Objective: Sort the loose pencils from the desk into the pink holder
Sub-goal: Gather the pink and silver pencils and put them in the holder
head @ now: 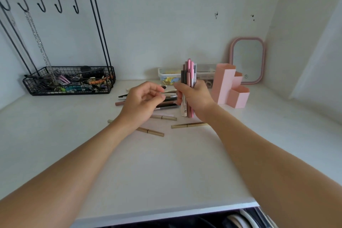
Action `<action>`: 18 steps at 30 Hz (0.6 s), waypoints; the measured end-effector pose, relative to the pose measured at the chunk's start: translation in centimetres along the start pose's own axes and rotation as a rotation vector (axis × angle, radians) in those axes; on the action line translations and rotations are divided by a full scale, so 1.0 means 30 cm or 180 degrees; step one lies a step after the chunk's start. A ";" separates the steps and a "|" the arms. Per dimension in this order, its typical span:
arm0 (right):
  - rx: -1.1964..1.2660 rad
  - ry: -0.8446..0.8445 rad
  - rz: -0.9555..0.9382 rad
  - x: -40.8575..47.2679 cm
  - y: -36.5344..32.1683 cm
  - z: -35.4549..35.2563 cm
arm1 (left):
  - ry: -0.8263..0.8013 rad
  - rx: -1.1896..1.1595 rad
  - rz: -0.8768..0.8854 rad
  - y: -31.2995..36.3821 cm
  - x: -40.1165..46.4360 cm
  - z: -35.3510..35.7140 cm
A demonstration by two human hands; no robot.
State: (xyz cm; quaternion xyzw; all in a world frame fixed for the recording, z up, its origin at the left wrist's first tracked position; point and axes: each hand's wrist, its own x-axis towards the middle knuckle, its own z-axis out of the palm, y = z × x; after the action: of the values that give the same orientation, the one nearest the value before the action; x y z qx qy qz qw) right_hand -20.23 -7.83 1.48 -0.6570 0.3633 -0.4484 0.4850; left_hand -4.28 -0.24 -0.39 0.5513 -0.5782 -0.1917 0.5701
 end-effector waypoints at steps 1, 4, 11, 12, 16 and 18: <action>0.0017 0.0103 -0.0040 0.000 -0.017 -0.010 | 0.0002 0.0013 0.0033 0.002 -0.001 0.001; -0.0081 0.0779 -0.0317 -0.002 -0.099 -0.091 | 0.0048 0.0019 0.0040 0.002 -0.003 0.006; -0.0544 0.1546 0.0442 0.009 -0.175 -0.393 | 0.0054 -0.0023 0.0130 0.005 -0.006 0.002; -0.0628 0.1493 0.0649 0.007 -0.156 -0.419 | 0.0052 -0.0016 0.0147 0.007 -0.010 0.002; -0.1069 0.1137 0.1047 -0.008 -0.055 -0.462 | 0.0023 0.0005 0.0157 0.013 -0.021 0.003; -0.1248 0.1059 0.1019 -0.019 -0.037 -0.456 | -0.0013 0.0065 0.0165 0.011 -0.025 0.000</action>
State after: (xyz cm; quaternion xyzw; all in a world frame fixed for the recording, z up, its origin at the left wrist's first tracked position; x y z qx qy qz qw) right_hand -33.27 -11.27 4.17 -0.5901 0.6163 -0.3890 0.3473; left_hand -4.61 0.51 -0.45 0.5415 -0.5954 -0.1721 0.5680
